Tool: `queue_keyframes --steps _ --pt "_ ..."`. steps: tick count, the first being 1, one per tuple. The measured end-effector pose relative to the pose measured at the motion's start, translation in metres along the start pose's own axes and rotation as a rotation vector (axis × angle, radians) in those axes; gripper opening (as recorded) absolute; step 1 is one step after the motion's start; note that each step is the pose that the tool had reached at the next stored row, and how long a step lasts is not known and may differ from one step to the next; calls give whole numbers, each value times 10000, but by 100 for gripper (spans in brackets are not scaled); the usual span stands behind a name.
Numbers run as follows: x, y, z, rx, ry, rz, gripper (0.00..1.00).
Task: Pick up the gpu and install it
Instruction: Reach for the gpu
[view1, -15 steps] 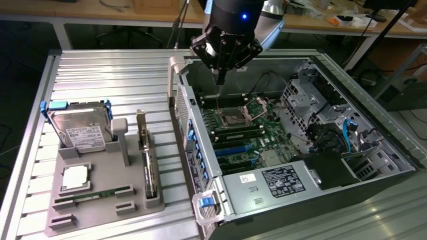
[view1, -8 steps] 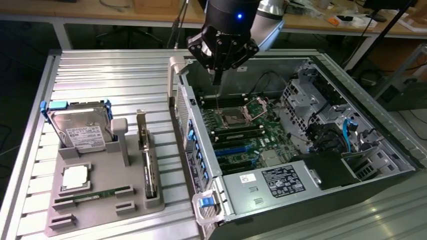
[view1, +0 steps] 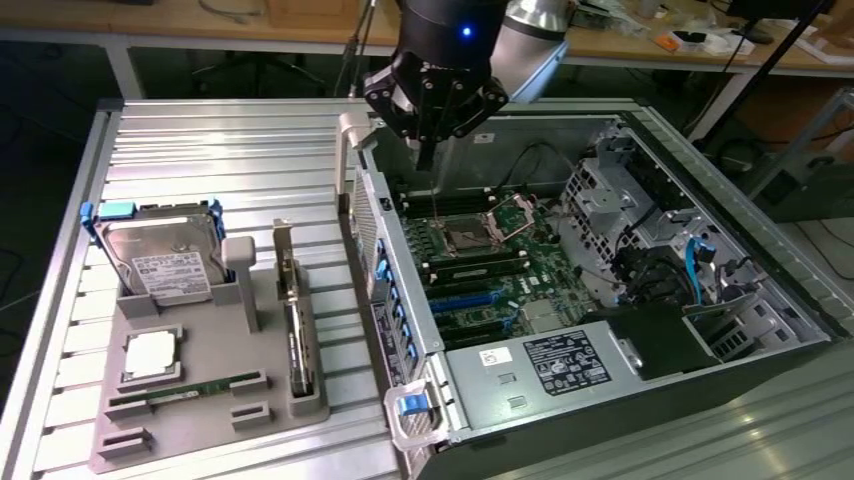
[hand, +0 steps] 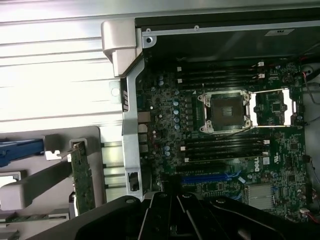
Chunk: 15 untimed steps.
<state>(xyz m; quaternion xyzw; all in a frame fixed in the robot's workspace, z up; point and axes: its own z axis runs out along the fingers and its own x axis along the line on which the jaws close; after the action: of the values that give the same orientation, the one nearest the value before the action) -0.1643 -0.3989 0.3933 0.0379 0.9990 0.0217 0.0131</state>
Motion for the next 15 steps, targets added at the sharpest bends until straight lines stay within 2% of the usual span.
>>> queue_keyframes --steps 15 --pt "193 -14 -6 1 0 0 11"
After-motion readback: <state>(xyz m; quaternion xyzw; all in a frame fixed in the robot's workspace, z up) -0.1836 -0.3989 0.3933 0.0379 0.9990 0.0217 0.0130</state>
